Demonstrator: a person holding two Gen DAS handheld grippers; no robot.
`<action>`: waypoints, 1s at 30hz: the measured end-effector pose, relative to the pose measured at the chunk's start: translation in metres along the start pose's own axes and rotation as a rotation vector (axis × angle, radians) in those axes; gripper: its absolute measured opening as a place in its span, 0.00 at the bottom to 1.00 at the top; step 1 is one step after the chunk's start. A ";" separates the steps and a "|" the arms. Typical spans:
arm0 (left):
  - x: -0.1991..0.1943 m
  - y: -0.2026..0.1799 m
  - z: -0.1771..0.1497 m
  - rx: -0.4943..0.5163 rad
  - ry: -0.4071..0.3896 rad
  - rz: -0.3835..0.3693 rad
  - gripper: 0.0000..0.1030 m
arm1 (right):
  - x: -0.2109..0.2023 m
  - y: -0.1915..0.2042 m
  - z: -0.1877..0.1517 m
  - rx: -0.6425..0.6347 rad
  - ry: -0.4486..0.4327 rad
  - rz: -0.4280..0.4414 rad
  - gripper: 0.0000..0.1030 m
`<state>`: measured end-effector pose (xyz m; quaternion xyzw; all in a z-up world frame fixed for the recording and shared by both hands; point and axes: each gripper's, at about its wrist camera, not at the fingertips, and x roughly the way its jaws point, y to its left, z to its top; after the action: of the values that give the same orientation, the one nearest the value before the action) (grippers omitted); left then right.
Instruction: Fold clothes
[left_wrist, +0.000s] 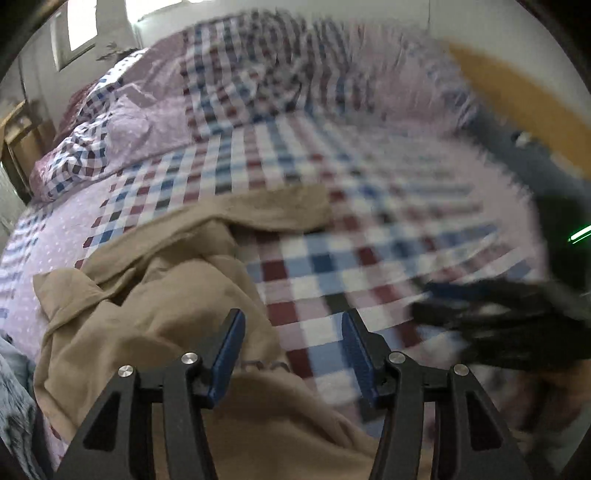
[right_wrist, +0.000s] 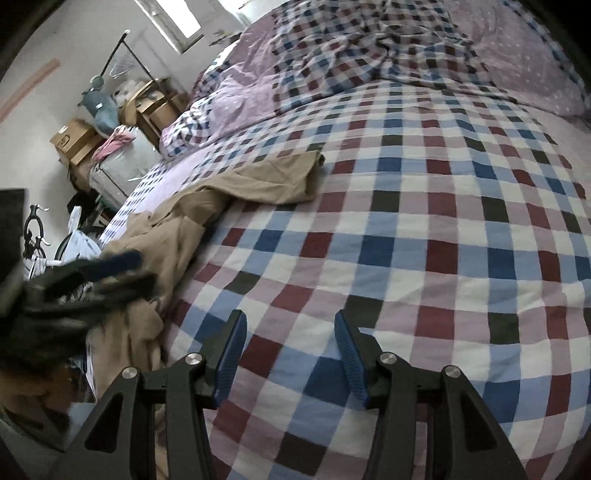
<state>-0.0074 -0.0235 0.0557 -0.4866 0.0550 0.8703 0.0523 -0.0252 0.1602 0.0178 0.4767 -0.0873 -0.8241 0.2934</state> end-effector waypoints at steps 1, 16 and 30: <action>0.013 0.002 -0.002 -0.005 0.028 0.033 0.36 | 0.000 0.001 0.001 -0.005 0.001 0.003 0.52; -0.011 0.149 -0.092 -0.633 -0.043 -0.330 0.04 | 0.022 0.044 -0.006 -0.129 0.046 0.127 0.53; -0.017 0.162 -0.099 -0.595 -0.131 -0.464 0.05 | 0.098 0.141 0.018 -0.256 0.124 0.201 0.53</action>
<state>0.0611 -0.1991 0.0260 -0.4232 -0.3151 0.8426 0.1079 -0.0199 -0.0123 0.0153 0.4744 -0.0106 -0.7639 0.4373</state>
